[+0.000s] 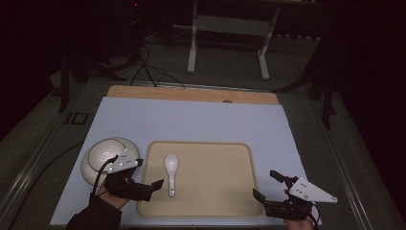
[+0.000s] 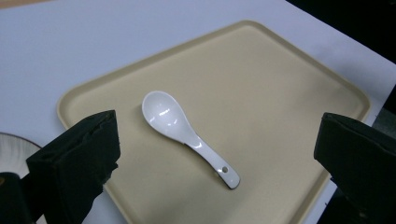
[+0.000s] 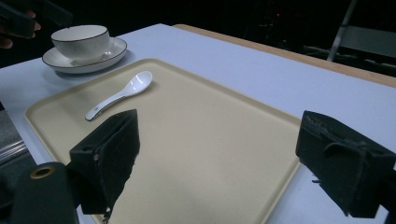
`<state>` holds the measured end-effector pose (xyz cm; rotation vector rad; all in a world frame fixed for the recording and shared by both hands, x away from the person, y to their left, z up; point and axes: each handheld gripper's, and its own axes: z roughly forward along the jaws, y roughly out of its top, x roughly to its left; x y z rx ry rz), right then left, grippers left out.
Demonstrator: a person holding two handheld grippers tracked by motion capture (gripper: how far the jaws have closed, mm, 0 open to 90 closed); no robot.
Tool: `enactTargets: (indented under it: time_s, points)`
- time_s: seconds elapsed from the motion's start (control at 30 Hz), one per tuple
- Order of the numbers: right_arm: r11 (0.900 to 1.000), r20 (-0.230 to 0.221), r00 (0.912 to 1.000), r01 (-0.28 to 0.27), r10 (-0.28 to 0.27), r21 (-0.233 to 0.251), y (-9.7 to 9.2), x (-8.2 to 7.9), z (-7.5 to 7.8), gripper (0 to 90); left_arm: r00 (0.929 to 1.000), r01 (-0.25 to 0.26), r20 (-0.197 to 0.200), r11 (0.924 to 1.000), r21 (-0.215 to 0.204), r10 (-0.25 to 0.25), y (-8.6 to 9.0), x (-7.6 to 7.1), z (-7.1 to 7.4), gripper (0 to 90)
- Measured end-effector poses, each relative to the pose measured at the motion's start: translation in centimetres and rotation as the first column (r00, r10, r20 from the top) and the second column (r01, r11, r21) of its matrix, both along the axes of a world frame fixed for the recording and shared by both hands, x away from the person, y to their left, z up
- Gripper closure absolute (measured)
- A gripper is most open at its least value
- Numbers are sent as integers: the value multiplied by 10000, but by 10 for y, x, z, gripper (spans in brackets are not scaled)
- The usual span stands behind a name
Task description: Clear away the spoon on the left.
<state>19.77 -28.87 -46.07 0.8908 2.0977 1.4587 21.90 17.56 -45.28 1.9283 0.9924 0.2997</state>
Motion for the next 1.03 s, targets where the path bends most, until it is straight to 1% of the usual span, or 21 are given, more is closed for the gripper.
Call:
enactTargets:
  time_s: [0.07, 0.1, 0.13, 0.17, 0.2, 0.3, 0.33, 0.43, 0.53, 0.6, 0.7, 0.77, 0.83, 1.0, 1.03]
  points:
    - [10000, -7, 10000, 46, -46, -8, 0, 0, 0, 136, 10000, -76, 53, 9999, 97, 75, 1, -1, -3, 9]
    - [10000, -13, 10000, 58, -58, -16, 0, 0, 0, 136, 9999, -121, 34, 9996, 244, 120, 2, -1, -6, 9]
    - [10000, -37, 10000, 77, -77, -13, 0, 1, 0, 136, 9999, -93, -37, 9996, 285, 94, 2, -1, -7, 9]
    - [10000, -37, 10000, 77, -77, -13, 0, 1, 0, 136, 9999, -93, -37, 9996, 285, 94, 2, -1, -7, 9]
    - [10000, -43, 10000, 82, -82, 3, 0, 1, 0, 136, 9999, -117, -87, 9996, 250, 119, 4, -1, -12, 9]
    - [10000, -51, 10000, 44, -44, 41, -1, 1, -1, 136, 10000, -68, 44, 10000, 43, 68, 5, -2, -15, 9]
    - [10000, -49, 10000, 38, -37, 48, -1, 1, -1, 136, 9999, -64, 118, 10000, 18, 64, 5, -3, -16, 9]
    - [10000, -74, 10000, -14, 14, 12, -1, 1, -1, 136, 9999, -93, 127, 9999, 74, 92, 4, -4, -20, 9]
    - [9999, -45, 9999, -123, 122, -14, 0, 1, 0, 136, 9999, -81, 101, 10000, -45, 81, 5, -4, -25, 9]
    - [9999, -29, 9999, -161, 161, -55, 1, 0, 0, 136, 9998, -166, 143, 9999, 14, 166, 6, -4, -27, 9]
    - [9998, -5, 9999, -172, 172, -124, 1, 0, 0, 136, 9995, -287, 141, 9995, -133, 289, 8, -5, -28, 9]
    - [9998, -34, 9998, -184, 184, -87, 1, 0, -1, 136, 9994, -322, 151, 9994, -97, 324, 7, -5, -30, 9]
    - [9999, -64, 9998, -167, 167, -44, 0, 0, 0, 136, 9989, -387, 248, 9992, 35, 386, 7, -6, -32, 9]
    - [9999, -19, 9999, -165, 165, 2, -2, 0, 0, 136, 9992, -353, 186, 9994, 72, 351, 5, -6, -33, 9]
    - [9999, -19, 9999, -165, 165, 2, -2, 0, 0, 136, 9993, -305, 200, 9994, 157, 302, 3, -6, -33, 9]
